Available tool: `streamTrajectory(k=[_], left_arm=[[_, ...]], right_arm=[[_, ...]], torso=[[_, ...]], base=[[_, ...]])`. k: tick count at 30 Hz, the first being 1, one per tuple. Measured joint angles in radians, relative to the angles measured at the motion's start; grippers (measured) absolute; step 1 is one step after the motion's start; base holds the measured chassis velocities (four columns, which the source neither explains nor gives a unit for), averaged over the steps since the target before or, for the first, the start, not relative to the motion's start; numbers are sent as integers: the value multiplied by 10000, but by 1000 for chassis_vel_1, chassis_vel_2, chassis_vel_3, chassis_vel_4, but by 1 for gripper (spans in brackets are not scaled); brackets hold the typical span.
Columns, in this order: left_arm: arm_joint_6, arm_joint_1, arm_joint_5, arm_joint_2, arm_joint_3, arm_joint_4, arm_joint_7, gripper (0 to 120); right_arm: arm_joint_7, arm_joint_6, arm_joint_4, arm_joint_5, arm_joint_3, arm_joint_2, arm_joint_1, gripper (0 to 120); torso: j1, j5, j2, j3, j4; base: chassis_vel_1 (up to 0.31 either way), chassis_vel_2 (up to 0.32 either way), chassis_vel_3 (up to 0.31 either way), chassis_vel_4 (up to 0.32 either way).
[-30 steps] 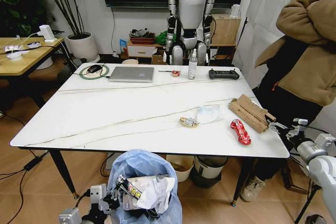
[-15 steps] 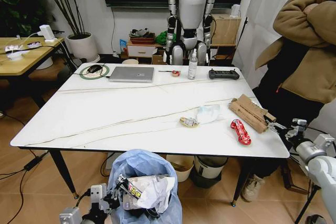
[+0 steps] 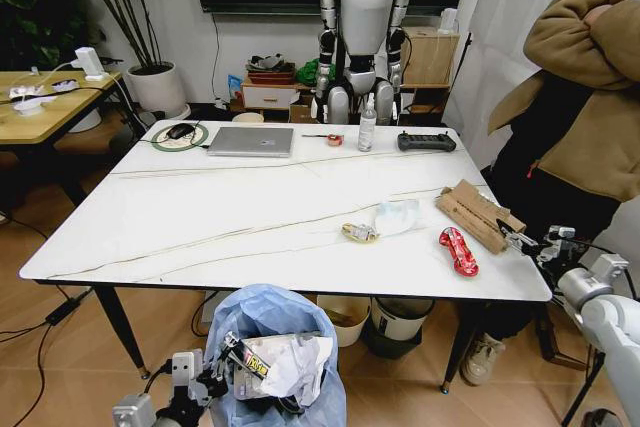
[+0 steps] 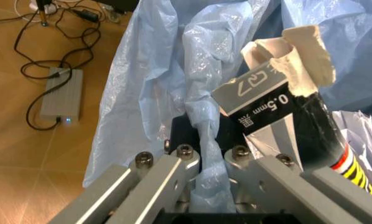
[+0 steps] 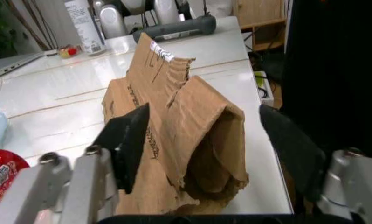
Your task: Pick up the trash bin and place the trash from the table into it.
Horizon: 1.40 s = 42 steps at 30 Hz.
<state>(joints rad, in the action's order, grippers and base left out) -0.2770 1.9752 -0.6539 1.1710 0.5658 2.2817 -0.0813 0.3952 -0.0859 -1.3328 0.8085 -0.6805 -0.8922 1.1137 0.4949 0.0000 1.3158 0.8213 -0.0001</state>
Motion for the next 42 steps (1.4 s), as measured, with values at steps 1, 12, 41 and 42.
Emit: streamTrajectory(k=[1, 12, 41, 42], left_arm=[[0, 0, 1, 1, 0, 0, 0, 0], [-1, 1, 0, 13, 8, 0, -4, 0], [-32, -244, -273, -314, -82, -64, -45, 0], [-31, -241, -273, -305, -90, -64, -44, 0]], right_arm=[[4, 0, 6, -6, 1, 0, 1, 66], [74, 8, 54, -145, 48, -21, 11, 25], [573, -149, -4270, 1215, -687, 1403, 1605, 0], [472, -151, -4836, 1331, -694, 1724, 1808, 0]], torso=[[0, 0, 0, 0, 0], [-1, 0, 0, 0, 0], [-1, 0, 0, 0, 0], [-1, -1, 0, 0, 2]], base=[[0, 0, 0, 0], [0, 0, 0, 0], [0, 0, 0, 0], [0, 0, 0, 0]])
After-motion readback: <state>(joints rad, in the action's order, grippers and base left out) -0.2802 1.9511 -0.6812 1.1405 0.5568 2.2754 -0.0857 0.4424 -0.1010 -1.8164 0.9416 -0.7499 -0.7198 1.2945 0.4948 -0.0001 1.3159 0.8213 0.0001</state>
